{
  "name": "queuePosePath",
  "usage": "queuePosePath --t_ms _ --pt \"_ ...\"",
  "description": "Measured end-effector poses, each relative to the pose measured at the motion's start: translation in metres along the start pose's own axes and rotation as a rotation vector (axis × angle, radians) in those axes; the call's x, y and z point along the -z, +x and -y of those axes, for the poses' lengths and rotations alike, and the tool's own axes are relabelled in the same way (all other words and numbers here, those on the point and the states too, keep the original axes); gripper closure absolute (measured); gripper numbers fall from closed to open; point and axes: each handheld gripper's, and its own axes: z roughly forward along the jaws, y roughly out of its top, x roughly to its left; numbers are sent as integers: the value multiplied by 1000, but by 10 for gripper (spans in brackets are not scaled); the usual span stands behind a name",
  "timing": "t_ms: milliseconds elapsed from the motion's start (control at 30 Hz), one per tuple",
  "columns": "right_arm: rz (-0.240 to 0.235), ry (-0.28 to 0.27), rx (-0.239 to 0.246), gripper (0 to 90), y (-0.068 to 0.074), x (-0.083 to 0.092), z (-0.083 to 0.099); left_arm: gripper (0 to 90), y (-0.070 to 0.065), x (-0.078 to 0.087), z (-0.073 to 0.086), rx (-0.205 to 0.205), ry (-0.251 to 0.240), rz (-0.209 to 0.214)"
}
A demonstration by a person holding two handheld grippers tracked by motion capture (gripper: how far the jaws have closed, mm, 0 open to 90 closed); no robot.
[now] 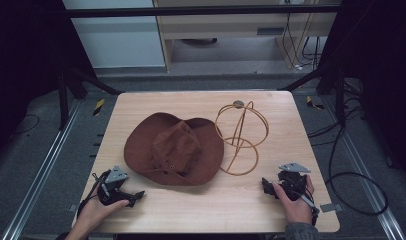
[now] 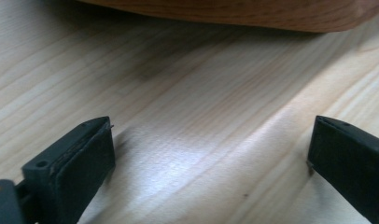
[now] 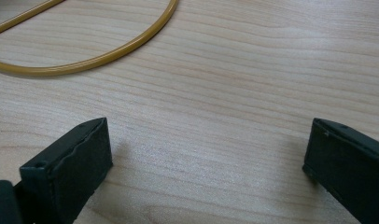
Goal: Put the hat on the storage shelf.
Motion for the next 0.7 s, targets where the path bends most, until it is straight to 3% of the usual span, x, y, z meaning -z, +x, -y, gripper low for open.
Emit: queuePosePath --t_ms 33,167,333,367,467,533,700 --pt "0 0 0 10 0 0 0 46 -4 3 -1 -12 -10 23" --pt "-1 -1 -2 10 0 0 0 44 -7 9 -1 -18 -12 13" --pt "0 -1 -2 11 0 0 0 74 -10 26 -1 -11 -68 21" --pt "1 -1 0 12 0 0 0 86 -9 34 -1 -1 -100 16" --pt "2 -1 -1 12 0 0 0 85 -9 41 -3 3 -122 21" --pt "2 -1 -1 12 0 0 0 83 -10 50 -6 13 -145 40" --pt "6 0 -5 13 1 0 0 75 -13 62 -22 -2 -147 38"
